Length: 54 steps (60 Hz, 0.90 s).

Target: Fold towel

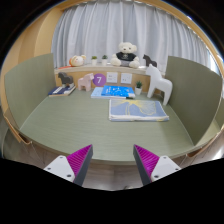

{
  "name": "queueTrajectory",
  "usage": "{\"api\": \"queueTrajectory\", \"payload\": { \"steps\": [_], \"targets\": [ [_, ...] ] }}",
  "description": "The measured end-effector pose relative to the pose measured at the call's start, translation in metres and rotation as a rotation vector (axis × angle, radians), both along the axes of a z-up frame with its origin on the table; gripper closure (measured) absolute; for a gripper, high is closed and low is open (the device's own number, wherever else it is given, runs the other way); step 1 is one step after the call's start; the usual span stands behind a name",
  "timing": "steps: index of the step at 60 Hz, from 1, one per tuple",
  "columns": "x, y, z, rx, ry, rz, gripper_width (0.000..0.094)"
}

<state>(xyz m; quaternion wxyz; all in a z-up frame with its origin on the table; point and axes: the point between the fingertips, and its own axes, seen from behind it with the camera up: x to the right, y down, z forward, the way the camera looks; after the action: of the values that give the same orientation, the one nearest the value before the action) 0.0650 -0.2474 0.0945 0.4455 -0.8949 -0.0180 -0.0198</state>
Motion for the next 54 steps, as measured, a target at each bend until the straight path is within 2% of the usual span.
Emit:
{"api": "queueTrajectory", "payload": {
  "steps": [8, 19, 33, 42, 44, 48, 54],
  "targets": [
    [0.002, 0.019, -0.017, -0.049, -0.012, 0.012, 0.0113],
    [0.000, 0.132, -0.041, -0.039, 0.033, 0.013, 0.0113],
    [-0.005, 0.263, -0.065, -0.048, 0.034, 0.077, 0.0122],
    [-0.007, 0.323, -0.085, -0.068, 0.046, 0.094, 0.0181],
    [-0.008, 0.330, -0.093, -0.087, 0.043, 0.099, 0.0205],
    [0.000, 0.334, -0.106, -0.141, 0.005, 0.093, 0.0334],
    [0.013, 0.336, -0.106, -0.134, -0.021, 0.058, 0.0618]
  ]
}}
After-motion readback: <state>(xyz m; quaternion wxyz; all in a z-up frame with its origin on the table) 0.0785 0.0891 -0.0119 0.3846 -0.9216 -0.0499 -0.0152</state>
